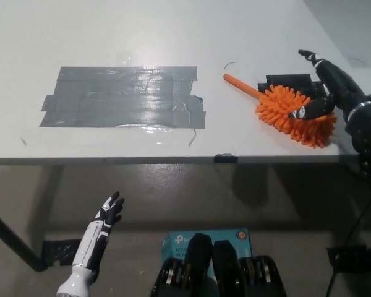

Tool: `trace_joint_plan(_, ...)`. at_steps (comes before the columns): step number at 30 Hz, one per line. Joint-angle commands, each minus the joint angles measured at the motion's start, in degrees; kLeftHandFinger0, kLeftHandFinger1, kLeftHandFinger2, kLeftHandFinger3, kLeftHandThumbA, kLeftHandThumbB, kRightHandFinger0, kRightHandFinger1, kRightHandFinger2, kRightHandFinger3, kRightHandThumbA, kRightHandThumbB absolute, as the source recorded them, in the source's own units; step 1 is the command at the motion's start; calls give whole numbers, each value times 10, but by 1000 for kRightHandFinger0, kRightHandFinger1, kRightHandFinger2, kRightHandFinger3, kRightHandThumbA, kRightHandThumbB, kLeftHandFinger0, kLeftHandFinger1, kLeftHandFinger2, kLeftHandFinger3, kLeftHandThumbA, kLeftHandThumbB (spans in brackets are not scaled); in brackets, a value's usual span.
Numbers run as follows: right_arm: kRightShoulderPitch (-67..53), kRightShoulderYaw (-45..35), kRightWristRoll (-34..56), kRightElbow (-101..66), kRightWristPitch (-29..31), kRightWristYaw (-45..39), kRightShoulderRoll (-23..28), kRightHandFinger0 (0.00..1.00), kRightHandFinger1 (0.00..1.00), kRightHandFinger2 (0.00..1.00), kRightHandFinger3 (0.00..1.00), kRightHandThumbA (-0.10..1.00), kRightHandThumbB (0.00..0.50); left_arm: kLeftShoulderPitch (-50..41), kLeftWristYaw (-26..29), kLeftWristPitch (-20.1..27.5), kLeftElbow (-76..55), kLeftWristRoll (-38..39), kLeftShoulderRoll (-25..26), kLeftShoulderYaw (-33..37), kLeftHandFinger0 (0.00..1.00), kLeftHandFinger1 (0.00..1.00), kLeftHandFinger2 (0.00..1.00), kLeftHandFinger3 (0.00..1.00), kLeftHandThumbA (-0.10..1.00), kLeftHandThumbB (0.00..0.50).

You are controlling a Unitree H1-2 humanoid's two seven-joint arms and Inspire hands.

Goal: An orange duster is kept infront of the robot in the middle of the table and the robot extends its right arm to grab the duster, picks it up and hands it to a person

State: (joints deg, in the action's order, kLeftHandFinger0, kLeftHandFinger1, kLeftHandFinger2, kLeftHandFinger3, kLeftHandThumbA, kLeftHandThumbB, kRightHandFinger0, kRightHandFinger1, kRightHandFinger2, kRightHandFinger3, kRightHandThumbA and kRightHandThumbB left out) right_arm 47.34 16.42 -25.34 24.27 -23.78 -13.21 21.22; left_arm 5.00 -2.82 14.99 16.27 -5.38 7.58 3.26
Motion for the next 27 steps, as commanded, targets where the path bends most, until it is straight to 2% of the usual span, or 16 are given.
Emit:
trace_joint_plan(1,47,6,-8,33,-11,-6,-9,1000,1000,1000,1000,1000,370,8,-3,19,-11,2,4,-1,1000,1000,1000,1000,1000,211)
trace_joint_plan(6,60,9,0,81,3,-12,-18,1000,1000,1000,1000,1000,372,9,-4,14,-15,2,5,-1,1000,1000,1000,1000,1000,212)
trace_joint_plan(14,96,8,13,171,22,-27,-27,1000,1000,1000,1000,1000,415,15,-6,12,-14,1,7,0,1000,1000,1000,1000,1000,228)
trace_joint_plan(17,102,7,18,178,23,-35,-28,1000,1000,1000,1000,1000,417,16,-6,10,-14,-1,7,0,1000,1000,1000,1000,1000,229)
trace_joint_plan(22,114,18,12,205,19,-46,-32,1000,1000,1000,1000,1000,383,15,-8,2,-18,-1,7,0,1000,1000,1000,1000,1000,230)
trace_joint_plan(24,130,21,16,253,32,-54,-36,1000,1000,1000,1000,1000,347,15,-9,7,-16,-1,8,0,1000,1000,1000,1000,1000,224)
trace_joint_plan(25,135,19,19,269,39,-56,-37,1000,1000,1000,1000,1000,346,15,-9,6,-16,0,8,0,1000,1000,1000,1000,1000,224)
trace_joint_plan(26,144,18,25,291,40,-68,-38,1000,1000,1000,1000,1000,300,15,-9,5,-17,0,7,-1,1000,1000,1000,1000,1000,227)
trace_joint_plan(27,152,28,17,311,40,-73,-38,1000,1000,1000,1000,1000,275,15,-8,6,-17,-2,7,-1,1000,1000,1000,1000,1000,223)
